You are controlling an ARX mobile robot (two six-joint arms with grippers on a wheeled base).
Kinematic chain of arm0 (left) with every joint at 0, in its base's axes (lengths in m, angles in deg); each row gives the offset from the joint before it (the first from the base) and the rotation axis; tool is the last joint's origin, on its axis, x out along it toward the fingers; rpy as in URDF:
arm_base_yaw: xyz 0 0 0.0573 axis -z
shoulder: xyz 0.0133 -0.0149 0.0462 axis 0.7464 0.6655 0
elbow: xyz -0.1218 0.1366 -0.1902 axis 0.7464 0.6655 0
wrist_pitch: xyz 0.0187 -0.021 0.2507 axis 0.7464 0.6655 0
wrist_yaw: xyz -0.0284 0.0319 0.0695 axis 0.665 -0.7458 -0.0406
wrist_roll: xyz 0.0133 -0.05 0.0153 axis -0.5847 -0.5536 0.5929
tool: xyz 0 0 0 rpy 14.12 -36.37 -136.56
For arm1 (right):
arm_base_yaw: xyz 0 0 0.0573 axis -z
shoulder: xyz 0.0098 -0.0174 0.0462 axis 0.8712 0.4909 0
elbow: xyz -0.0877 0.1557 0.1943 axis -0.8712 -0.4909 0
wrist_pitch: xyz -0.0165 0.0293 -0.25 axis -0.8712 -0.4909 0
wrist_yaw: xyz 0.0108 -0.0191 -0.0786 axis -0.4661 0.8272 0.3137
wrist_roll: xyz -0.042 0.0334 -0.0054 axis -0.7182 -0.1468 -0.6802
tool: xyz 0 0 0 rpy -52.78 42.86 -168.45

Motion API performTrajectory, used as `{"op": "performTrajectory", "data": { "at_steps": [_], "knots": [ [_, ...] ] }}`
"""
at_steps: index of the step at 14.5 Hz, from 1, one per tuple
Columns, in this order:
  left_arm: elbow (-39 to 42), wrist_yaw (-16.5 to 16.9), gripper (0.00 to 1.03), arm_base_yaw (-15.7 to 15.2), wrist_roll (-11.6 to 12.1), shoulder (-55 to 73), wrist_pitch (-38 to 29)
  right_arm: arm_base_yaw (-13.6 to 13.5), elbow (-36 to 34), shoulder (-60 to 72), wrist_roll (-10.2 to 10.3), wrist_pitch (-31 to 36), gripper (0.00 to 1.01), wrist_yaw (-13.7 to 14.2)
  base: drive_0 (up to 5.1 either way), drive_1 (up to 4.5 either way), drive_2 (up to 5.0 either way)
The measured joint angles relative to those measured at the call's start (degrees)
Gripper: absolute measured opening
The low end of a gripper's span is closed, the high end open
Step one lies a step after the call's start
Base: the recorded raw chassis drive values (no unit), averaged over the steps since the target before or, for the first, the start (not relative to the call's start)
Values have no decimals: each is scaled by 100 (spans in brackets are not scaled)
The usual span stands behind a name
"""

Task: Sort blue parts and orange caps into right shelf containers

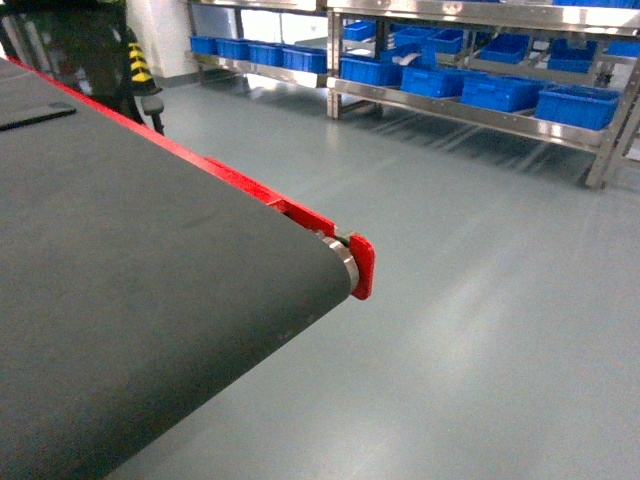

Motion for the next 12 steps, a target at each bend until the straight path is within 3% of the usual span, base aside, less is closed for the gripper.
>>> {"op": "performTrajectory", "data": {
  "at_steps": [12],
  "knots": [
    [0,0,41,0,0,0,-2,0,0,0,0,0,44,0,-161,-161,-161]
  ]
}}
